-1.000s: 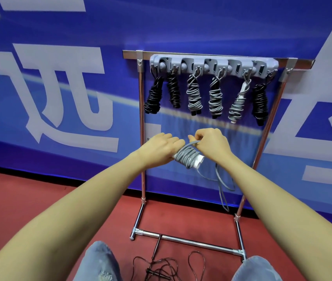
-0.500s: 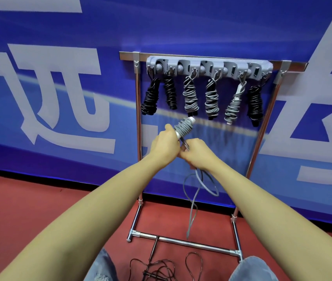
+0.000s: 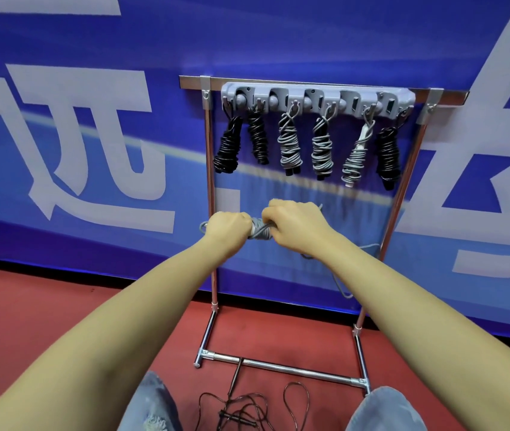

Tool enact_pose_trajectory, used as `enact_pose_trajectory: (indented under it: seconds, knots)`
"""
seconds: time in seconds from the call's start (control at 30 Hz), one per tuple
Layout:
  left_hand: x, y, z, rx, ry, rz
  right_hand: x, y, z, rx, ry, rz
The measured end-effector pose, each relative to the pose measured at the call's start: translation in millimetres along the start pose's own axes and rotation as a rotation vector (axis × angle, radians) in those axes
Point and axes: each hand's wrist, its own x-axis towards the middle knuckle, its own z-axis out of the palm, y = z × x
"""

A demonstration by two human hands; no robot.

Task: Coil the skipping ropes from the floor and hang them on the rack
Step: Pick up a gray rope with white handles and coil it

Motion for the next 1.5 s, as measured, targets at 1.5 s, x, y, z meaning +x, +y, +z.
enact_pose_trajectory:
  seconds: [1.5]
  knots:
    - [16,1,-12,-0.420,0.066,-0.324,5,3,2,0.254,-0.147,0.117]
